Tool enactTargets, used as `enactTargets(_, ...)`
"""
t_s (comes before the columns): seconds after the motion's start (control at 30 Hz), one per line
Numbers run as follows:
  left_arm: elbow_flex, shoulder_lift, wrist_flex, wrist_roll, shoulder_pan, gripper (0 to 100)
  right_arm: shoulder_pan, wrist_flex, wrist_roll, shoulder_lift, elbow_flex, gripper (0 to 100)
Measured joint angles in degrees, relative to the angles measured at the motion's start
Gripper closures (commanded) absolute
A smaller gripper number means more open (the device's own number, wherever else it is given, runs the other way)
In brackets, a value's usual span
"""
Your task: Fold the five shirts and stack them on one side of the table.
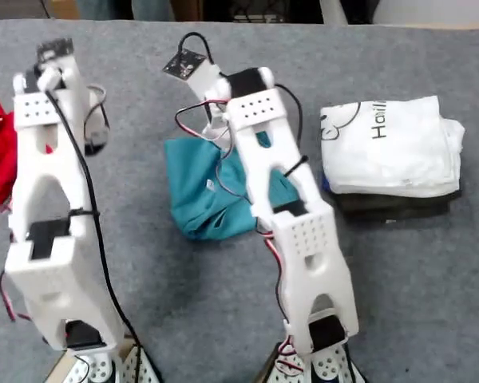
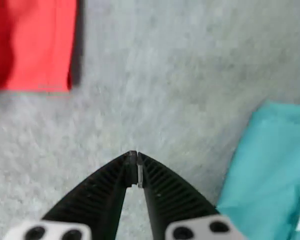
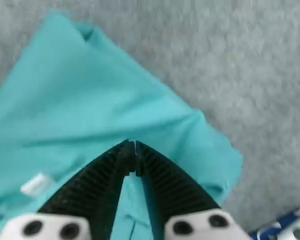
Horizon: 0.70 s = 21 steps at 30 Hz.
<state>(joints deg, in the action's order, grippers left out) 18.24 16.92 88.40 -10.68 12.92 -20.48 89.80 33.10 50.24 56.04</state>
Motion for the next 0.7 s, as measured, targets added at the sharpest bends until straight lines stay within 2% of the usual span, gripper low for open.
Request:
enactTargets(0.2, -29.5, -11.6, -19.8, 0.1, 0.0, 97, -0.2, 5.9, -0.2, 9.1, 9.1, 98.5)
enactTargets(0.37, -42.0, -12.0, -33.1, -3.8, -3.0, 97, 0.6, 10.5, -0.2, 13.0, 12.2, 98.5)
enactTargets(0.5, -41.7, -8.8, -33.5, -7.5, -5.3, 97, 3.5, 10.8, -0.2, 12.0, 9.1, 98.5)
enactTargets(0.7, -35.9, -2.2, -30.1, -8.5, -5.9, 97, 6.5, 10.8, 1.0, 0.9, -9.3, 98.5)
